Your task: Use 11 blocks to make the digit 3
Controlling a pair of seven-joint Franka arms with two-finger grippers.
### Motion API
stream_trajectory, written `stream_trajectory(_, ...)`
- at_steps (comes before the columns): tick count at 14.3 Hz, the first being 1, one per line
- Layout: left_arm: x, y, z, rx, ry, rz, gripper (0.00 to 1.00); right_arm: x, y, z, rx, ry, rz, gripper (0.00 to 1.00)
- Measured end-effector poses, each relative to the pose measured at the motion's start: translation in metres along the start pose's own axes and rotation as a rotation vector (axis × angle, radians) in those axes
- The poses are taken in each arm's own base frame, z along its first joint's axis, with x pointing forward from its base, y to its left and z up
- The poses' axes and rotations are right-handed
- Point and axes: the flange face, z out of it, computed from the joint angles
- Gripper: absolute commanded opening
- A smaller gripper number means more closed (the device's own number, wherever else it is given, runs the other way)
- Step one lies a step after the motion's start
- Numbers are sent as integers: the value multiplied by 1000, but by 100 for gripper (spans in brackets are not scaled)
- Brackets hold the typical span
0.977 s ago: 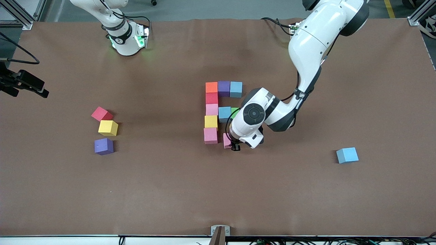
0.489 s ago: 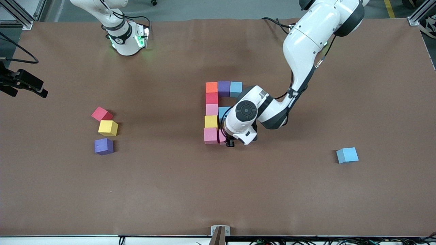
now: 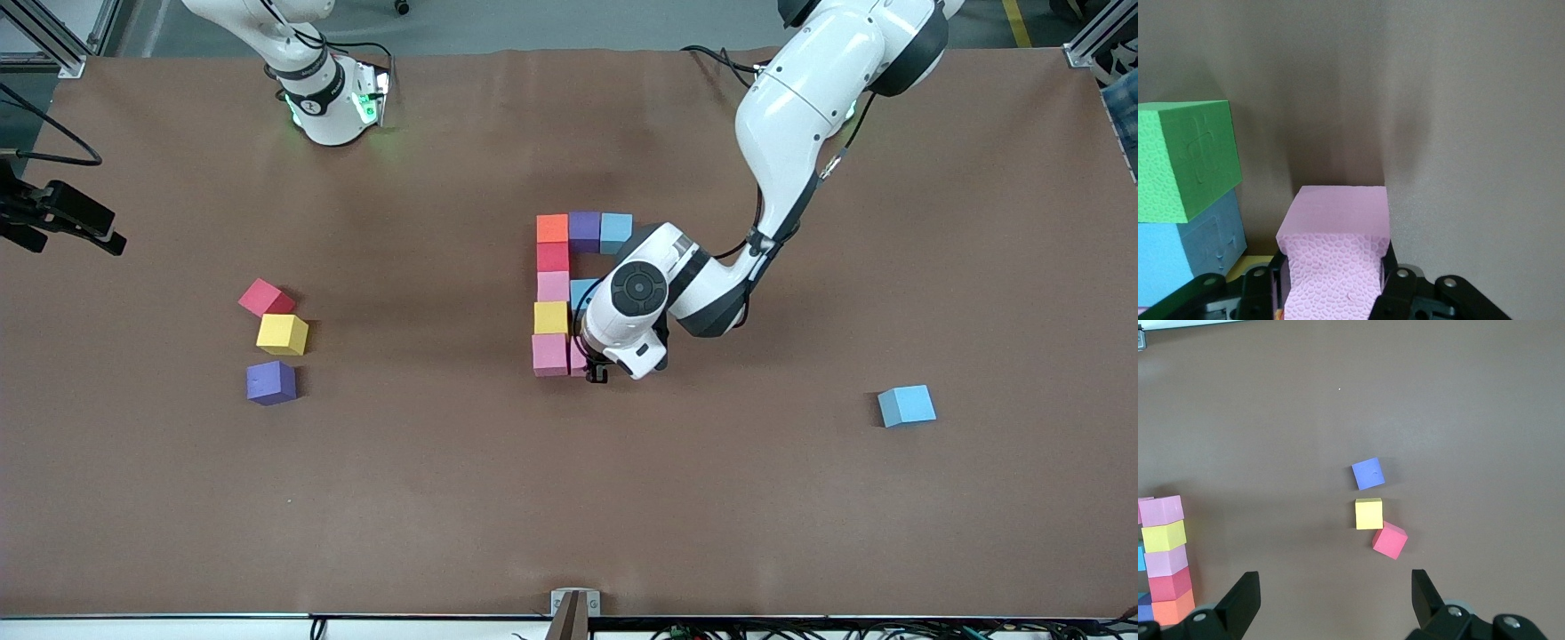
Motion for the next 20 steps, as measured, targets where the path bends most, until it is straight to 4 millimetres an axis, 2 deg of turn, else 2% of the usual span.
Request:
stream_trajectory(5,-5,0,5,-21,-22,4,24,0,-1,0,0,0,-4,100)
stream_trajectory(7,-6,-2,7,-23,-24,7,33,0,-2,0,0,0,-6,100)
stream_trajectory(8,-7,-2,7,-23,-24,7,45,0,-2,0,0,0,-6,100)
stream_trajectory(9,-6,-2,7,-23,-24,7,68,0,-3,0,0,0,-7,100)
stream_trajectory(10,-6,-2,7,-23,-24,7,99,0,-3,0,0,0,-7,100)
stream_trajectory(14,-6,-1,10,-22,-24,7,100,0,-3,0,0,0,-8,100)
stream_trajectory(16,-7,2,2,-34,-29,7,100,0,-3,0,0,0,-8,100)
stream_trajectory(18,-10,6,-19,-42,-22,10,100,0,-3,0,0,0,-9,100)
stream_trajectory(20,-14,8,-60,-56,-14,16,100,0,-3,0,0,0,-9,100)
